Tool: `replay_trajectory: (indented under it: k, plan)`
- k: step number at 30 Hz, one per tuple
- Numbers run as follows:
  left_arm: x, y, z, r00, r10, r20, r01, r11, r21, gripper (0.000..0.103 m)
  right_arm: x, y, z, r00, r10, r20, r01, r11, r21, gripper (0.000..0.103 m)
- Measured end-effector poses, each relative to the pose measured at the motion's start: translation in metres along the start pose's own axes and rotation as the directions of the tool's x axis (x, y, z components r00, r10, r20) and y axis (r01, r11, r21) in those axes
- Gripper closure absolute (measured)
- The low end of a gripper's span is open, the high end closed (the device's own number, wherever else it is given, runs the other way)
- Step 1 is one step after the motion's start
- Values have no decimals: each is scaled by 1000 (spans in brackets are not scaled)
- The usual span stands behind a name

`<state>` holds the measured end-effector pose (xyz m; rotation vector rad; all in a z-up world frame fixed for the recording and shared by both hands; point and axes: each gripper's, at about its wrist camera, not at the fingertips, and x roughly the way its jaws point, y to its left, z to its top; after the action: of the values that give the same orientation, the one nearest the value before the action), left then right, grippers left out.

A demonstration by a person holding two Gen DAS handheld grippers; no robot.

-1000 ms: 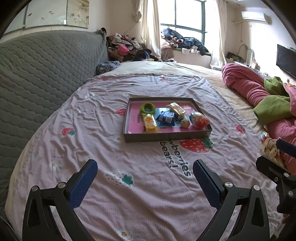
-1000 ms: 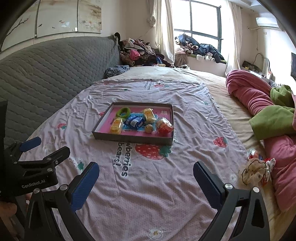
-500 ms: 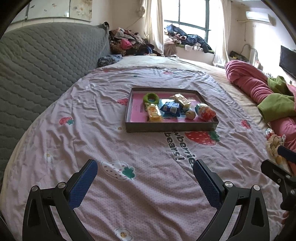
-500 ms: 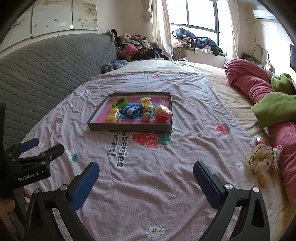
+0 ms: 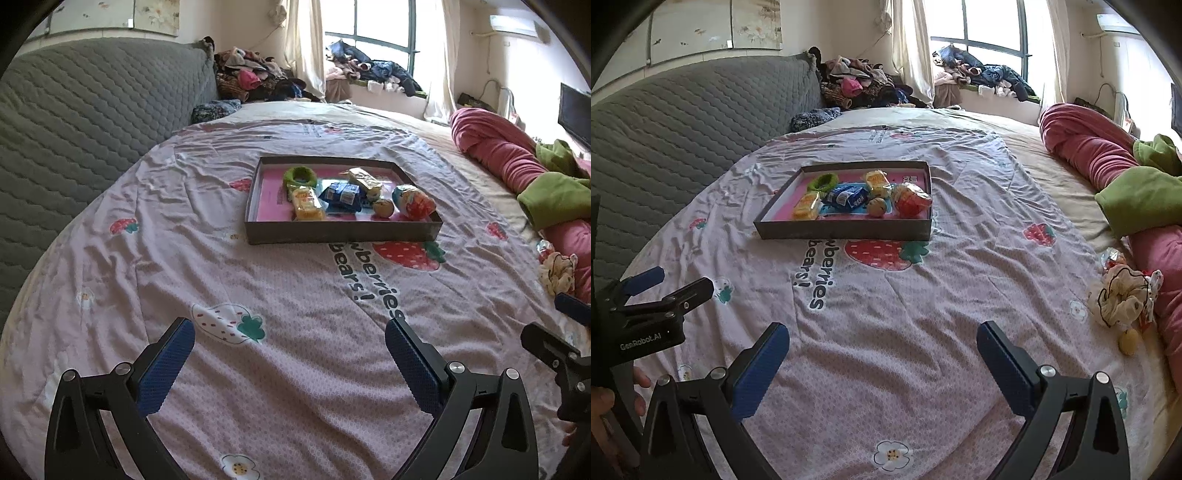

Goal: Organize objects

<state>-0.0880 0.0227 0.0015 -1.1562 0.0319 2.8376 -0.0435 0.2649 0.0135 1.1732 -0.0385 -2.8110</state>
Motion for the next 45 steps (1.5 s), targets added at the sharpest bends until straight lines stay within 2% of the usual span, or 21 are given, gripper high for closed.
replay_trajectory:
  k: [27,45]
  plan:
    - [25,2,-20,1000,-1,-28,1,1000,-4,0,27,-9,-31,998,-27,-55,27,1000,-12,1]
    - [42,7,-40,998,8,-56,-8,1000,-6,0,41,-5,-40,996,-31,-86,28,999,-32,1]
